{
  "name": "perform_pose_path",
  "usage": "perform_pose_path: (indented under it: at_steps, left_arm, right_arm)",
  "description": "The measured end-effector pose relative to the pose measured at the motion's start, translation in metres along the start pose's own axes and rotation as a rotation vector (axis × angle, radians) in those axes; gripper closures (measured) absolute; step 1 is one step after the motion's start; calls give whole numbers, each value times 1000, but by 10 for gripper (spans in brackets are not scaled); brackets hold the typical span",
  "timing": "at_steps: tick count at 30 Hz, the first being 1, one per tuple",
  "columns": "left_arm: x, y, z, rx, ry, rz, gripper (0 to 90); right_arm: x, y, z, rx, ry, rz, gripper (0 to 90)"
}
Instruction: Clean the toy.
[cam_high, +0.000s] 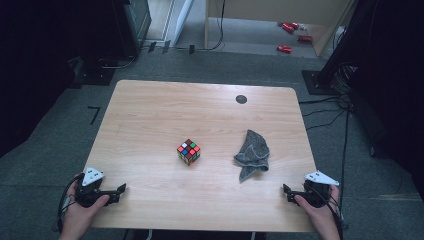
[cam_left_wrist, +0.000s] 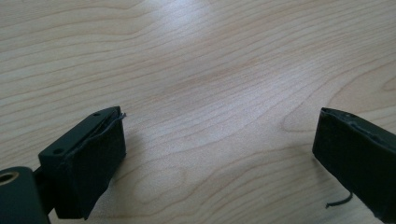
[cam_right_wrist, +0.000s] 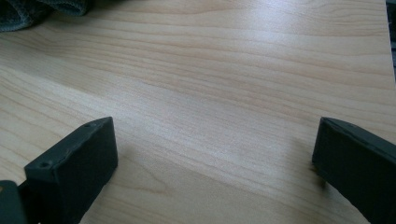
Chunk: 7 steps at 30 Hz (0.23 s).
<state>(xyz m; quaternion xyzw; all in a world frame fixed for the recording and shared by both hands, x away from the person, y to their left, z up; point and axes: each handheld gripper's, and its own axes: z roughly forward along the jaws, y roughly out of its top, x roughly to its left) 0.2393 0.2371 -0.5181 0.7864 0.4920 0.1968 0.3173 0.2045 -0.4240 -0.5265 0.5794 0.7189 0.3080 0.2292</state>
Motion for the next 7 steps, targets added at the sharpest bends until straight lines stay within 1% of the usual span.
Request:
perform_pose_path:
  at_steps: [1,7]
  left_arm:
    - [-1,0,1,6,10,11,32]
    - [-1,0,1,6,8,10,31]
  right_arm:
    - [0,0,0,-1,0,-1,0]
    - [0,0,0,0,0,0,0]
